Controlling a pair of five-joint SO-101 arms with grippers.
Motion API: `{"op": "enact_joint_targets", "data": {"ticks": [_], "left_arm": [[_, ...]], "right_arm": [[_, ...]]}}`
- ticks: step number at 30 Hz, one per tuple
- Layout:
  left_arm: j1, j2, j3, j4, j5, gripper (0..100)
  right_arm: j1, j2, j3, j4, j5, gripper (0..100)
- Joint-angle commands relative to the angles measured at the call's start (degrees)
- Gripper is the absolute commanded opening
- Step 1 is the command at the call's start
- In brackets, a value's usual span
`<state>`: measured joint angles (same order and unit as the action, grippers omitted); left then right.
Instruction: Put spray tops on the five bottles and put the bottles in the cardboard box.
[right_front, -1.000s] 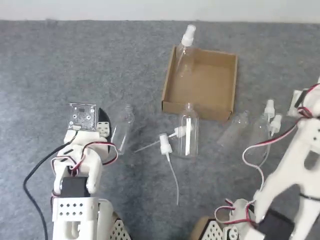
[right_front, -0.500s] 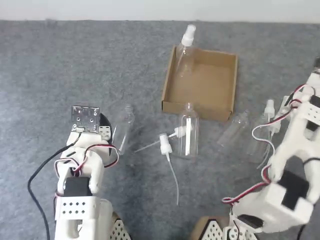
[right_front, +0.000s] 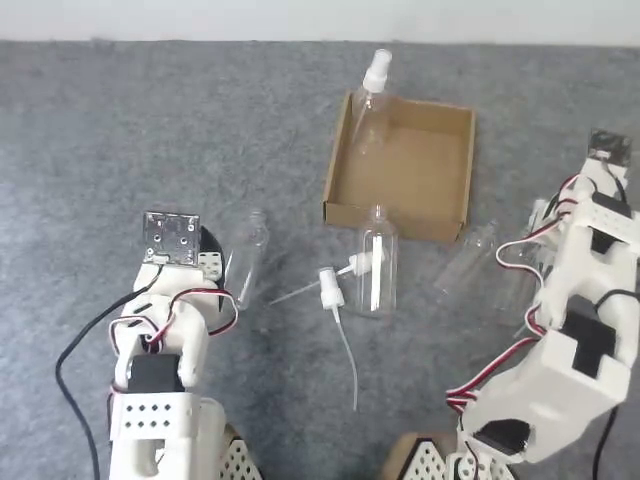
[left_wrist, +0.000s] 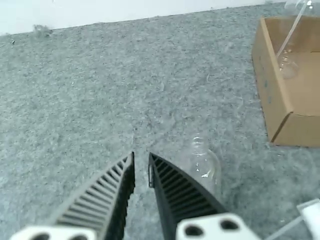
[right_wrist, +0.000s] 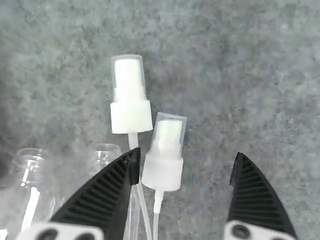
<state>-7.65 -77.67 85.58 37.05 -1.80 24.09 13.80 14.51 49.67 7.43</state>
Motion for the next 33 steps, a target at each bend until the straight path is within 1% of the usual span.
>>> {"op": "enact_joint_targets", "data": {"ticks": [1,4,10,14,17,20,24,26,29,33], "left_arm": [[-0.26,0.35,-0.48,-1.49,-0.26,4],[-0.26,0.35,-0.48,-1.49,-0.26,4],[-0.26,0.35,-0.48,-1.41,-0.26,4],[-0.26,0.35,-0.48,-1.49,-0.26,4],[-0.26,0.35,-0.48,-1.49,-0.26,4],[-0.26,0.35,-0.48,-1.49,-0.26,4],[-0.26,0.35,-0.48,-1.49,-0.26,4],[-0.26,0.35,-0.48,-1.49,-0.26,4],[-0.26,0.35,-0.48,-1.49,-0.26,4],[-0.26,0.35,-0.48,-1.32,-0.26,4]], "right_arm": [[-0.4,1.54,-0.18,-2.24,-0.7,24.5],[-0.4,3.56,-0.35,-2.68,-0.7,22.5],[1.27,4.53,-0.35,-3.74,-0.18,8.1],[3.82,3.65,-1.49,-4.35,0.0,3.3],[5.32,0.31,-4.57,-0.92,0.09,2.4],[4.97,-5.23,-8.79,5.85,-0.09,2.6],[1.1,-15.25,-13.19,14.55,-0.53,2.7],[-2.42,-20.88,-14.24,18.68,-0.53,2.7],[-9.45,-29.41,-14.24,24.22,-0.62,2.7],[-21.05,-38.55,-14.24,30.29,-1.32,2.4]]}}
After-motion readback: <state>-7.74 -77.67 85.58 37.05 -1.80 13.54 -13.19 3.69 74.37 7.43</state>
